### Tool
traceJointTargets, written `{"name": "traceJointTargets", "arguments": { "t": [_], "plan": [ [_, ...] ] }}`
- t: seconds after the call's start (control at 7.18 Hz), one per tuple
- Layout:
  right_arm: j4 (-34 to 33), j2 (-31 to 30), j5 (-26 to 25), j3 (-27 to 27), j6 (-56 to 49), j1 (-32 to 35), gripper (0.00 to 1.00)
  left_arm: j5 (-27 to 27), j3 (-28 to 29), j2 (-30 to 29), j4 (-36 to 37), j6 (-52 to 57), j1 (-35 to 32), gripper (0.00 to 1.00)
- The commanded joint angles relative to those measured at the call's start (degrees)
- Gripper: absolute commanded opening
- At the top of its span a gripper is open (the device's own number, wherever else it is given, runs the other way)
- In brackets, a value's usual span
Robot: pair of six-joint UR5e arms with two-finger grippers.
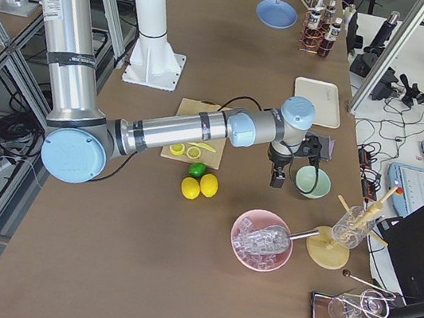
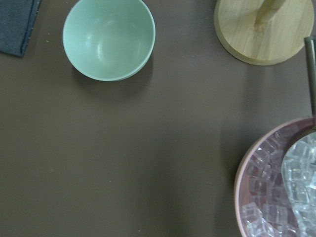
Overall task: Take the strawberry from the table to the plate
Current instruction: 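Move the left gripper toward the blue plate while the right gripper moves toward the strawberry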
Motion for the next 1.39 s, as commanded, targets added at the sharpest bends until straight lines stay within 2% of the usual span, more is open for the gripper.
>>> {"name": "traceJointTargets", "arguments": {
  "t": [0.0, 0.14, 0.42, 0.97, 1.25],
  "plan": [
    [0.4, 3.1, -0.3, 0.9, 5.8, -4.3, 1.0, 6.3, -4.2, -2.9, -1.9, -15.0, 10.4, 0.0],
    [3.3, 3.3, -1.2, 1.3, 9.7, -6.2, 1.0, 7.3, -4.4, -6.5, -1.9, -22.0, 13.5, 0.0],
    [11.6, 6.0, -8.3, 1.0, 26.5, -14.7, 1.0, 16.5, -4.2, -14.2, -1.4, -34.1, 23.7, 0.0],
    [12.0, 8.0, -12.1, 0.9, 34.5, -22.6, 1.0, 31.3, -1.3, -17.5, -1.4, -36.9, 36.2, 0.0],
    [12.0, 10.1, -15.3, 1.0, 39.4, -26.5, 1.0, 35.0, 2.4, -20.8, -1.3, -36.9, 38.8, 0.0]
  ]
}}
